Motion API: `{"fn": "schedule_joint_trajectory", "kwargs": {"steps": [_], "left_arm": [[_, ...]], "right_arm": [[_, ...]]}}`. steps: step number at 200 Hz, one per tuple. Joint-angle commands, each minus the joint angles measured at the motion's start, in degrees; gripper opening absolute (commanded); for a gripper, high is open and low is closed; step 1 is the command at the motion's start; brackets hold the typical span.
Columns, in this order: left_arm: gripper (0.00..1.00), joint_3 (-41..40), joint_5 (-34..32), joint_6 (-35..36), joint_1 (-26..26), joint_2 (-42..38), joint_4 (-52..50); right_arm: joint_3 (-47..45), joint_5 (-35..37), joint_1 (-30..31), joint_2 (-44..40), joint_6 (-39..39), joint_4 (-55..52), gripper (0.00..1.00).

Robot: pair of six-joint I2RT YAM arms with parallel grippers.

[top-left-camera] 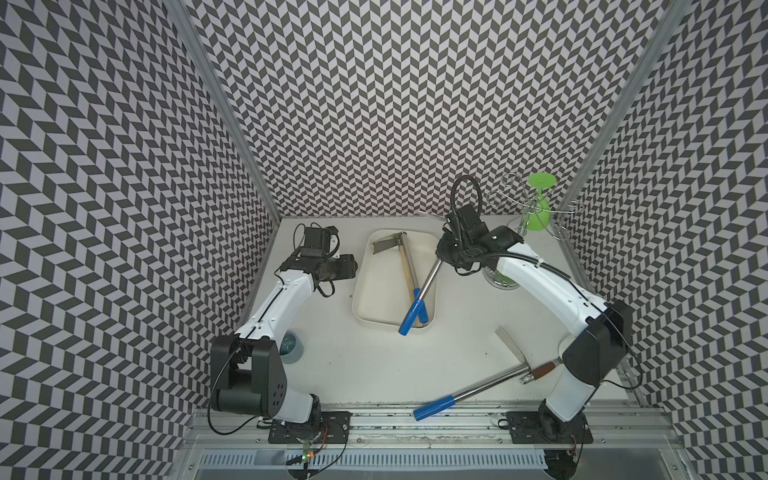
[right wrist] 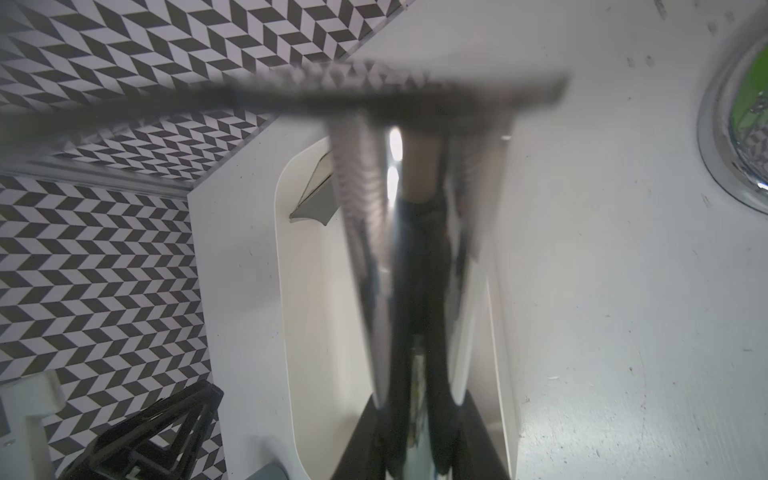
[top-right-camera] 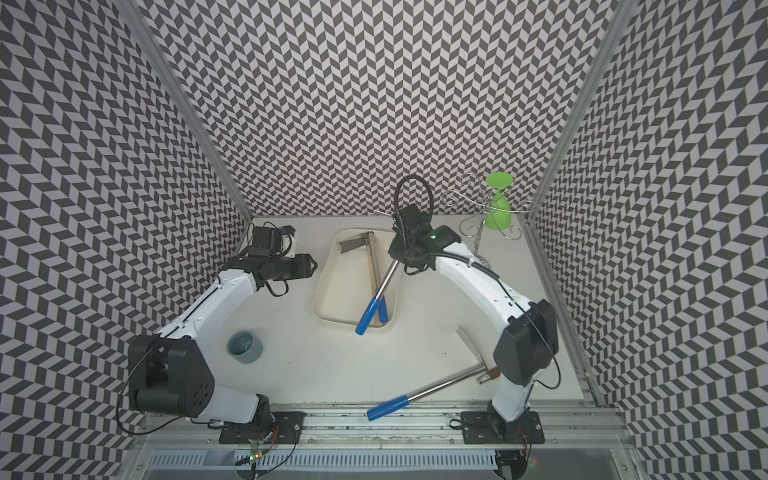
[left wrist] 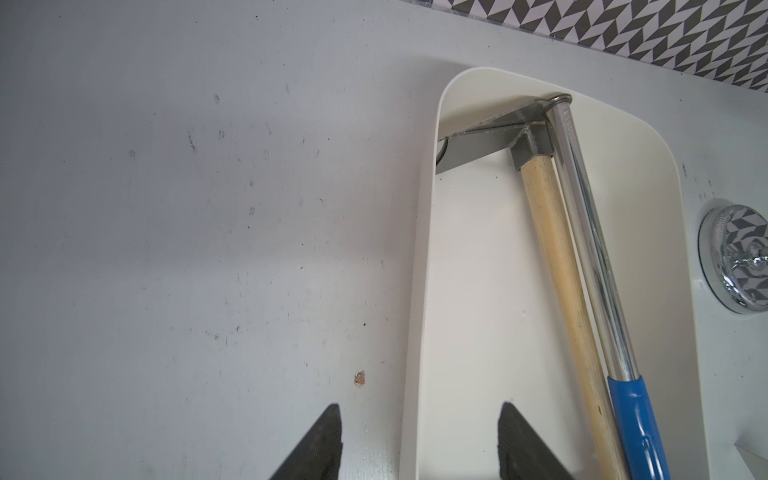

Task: Put the small hoe into the storage box
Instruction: Pick up the hoe from the center of the board.

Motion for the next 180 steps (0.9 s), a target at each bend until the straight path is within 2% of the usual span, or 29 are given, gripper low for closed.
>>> {"fn": "schedule_joint_trajectory", "kwargs": {"steps": [1, 27, 57, 180], "left_arm": [[0.61, 1.96, 1.29, -0.25, 0.65, 1.13, -0.05], [0.61, 2.96, 2.20, -0.53, 0.69, 2.56, 0.12], [0.60, 3.84, 3.09, -0.44, 0.75, 4.07, 0.25], [0.60, 5.44, 4.93, 0.48, 0.83, 7.92, 0.83]], "right_arm": [[8.49, 1.32, -0.11, 3.74, -5.54, 1.67, 0.06], [16.19, 2.07, -0.04, 10.00, -8.57, 0.36, 0.04], [19.69, 3.07, 0.06, 13.96, -10.75, 0.27, 0.02], [26.88, 6.26, 2.37, 26.68, -13.46, 0.52, 0.02]]}}
